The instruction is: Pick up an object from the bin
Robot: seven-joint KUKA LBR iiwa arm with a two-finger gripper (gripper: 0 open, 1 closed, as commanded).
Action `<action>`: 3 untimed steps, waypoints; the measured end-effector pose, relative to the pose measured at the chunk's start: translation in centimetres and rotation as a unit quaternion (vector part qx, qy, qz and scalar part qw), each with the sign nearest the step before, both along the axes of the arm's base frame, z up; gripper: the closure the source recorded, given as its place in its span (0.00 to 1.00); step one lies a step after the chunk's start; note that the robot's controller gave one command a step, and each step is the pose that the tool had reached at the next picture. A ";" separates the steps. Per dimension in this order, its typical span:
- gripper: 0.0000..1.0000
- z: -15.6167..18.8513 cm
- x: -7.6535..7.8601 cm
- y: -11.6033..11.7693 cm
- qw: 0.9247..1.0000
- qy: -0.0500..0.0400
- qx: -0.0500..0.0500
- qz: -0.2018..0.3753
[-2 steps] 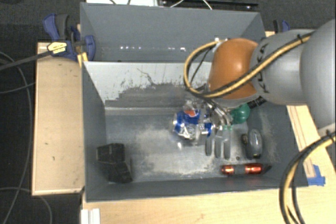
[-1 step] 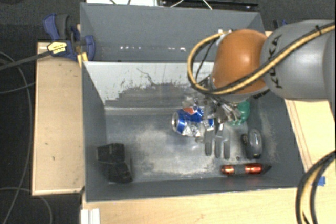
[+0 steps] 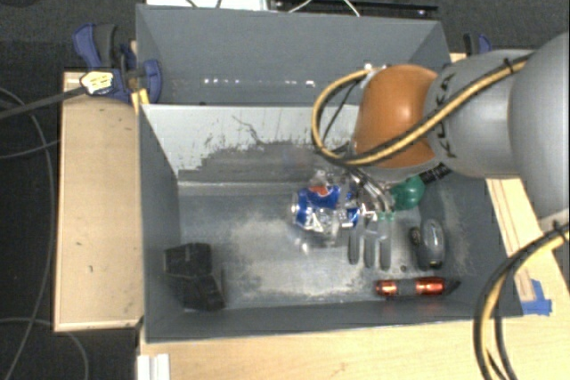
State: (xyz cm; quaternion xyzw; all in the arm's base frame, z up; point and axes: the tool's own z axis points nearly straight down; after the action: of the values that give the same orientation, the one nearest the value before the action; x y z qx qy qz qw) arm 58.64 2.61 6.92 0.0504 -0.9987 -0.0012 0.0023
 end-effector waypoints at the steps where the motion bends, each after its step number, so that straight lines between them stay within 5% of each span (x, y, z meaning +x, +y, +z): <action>1: 0.00 0.1 0.2 0.2 1.000 -0.006 0.000 0.015; 2: 1.00 0.1 0.1 0.0 1.000 -0.002 0.001 0.001; 3: 1.00 0.1 0.1 0.0 1.000 -0.002 0.001 0.000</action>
Offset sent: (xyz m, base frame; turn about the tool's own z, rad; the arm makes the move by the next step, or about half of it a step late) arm 0.0000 0.0000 0.0000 0.0000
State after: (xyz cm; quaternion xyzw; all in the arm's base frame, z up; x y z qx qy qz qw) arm 58.74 2.64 7.01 0.0509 -0.9987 -0.0017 0.0000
